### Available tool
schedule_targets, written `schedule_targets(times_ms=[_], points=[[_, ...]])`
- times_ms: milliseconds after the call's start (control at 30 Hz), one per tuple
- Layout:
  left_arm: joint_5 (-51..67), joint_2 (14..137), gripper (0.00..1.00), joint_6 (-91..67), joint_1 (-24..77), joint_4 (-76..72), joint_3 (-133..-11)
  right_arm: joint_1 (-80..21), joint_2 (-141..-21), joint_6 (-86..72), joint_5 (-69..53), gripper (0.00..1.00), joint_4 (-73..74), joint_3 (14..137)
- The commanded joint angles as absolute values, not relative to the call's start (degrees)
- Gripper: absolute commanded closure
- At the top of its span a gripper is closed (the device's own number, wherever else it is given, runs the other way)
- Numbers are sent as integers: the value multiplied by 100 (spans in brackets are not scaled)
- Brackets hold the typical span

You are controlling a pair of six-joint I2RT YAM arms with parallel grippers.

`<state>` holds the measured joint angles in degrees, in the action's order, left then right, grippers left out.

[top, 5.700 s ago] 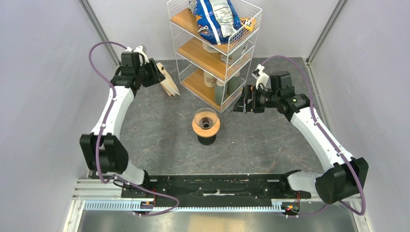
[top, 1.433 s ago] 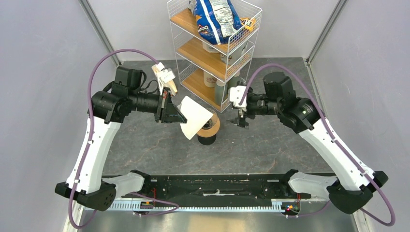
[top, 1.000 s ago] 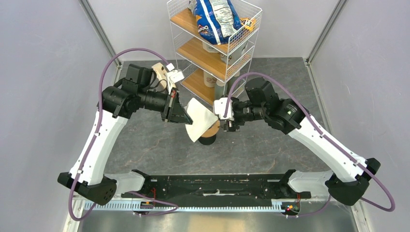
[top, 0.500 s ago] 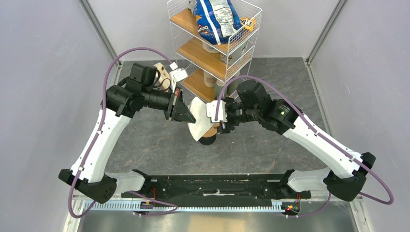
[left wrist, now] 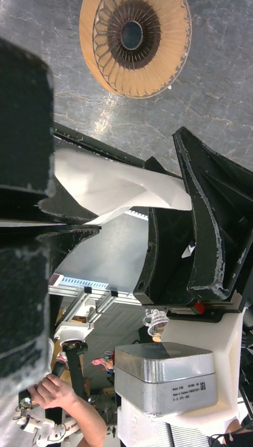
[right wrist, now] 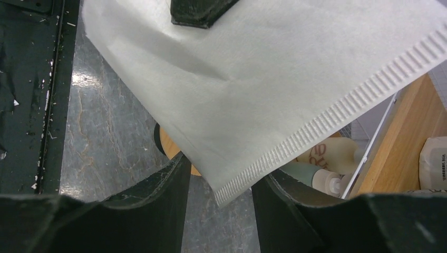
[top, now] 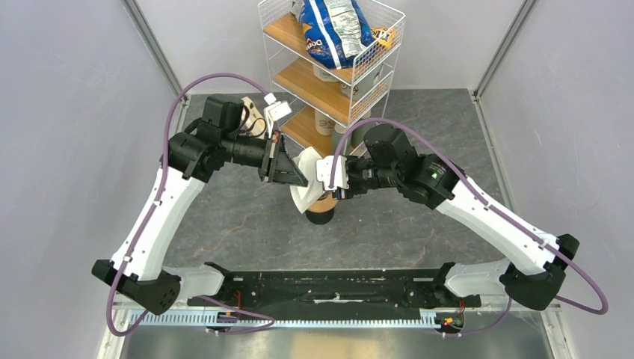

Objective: Place the coffee filter in the dripper

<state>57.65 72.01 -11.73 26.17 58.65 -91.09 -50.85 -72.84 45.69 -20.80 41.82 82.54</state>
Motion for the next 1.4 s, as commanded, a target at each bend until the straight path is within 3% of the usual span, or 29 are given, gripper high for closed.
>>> schedule_targets(times_ms=[0, 100, 167, 200, 567, 700, 867, 1000, 1233, 1367], points=[[6034, 7166, 98, -1448, 2646, 5581, -9058, -5133, -7162, 4570, -2059, 49, 3912, 8274], [5990, 7138, 98, -1498, 2646, 5540, -8987, -5133, -7090, 4599, -2054, 48, 3903, 8188], [6025, 7136, 98, -1503, 2646, 5511, -8941, -5133, -7063, 4554, -2015, 33, 3902, 8166], [6020, 7130, 98, -1489, 2646, 5511, -8939, -5130, -7052, 4538, -1997, 31, 3902, 8165], [5924, 6976, 98, -1129, 2646, 5548, -8745, -5133, -6817, 4383, -1964, 47, 4029, 8034], [5730, 6871, 98, -586, 2646, 5618, -8831, -5133, -6736, 3983, -2069, 28, 4428, 8179], [5812, 6746, 98, 348, 2654, 5880, -8757, -5124, -6496, 3003, -2558, 25, 4693, 8207], [5997, 6662, 98, 1364, 2693, 6247, -8718, -5027, -6559, 2116, -2617, 28, 4511, 8354], [5811, 6675, 98, 2520, 2851, 6710, -8754, -4518, -6818, 1266, -3430, 48, 4280, 8976], [5713, 6660, 98, 2869, 3007, 6723, -8728, -4511, -7031, 895, -3681, 52, 4216, 9164]])
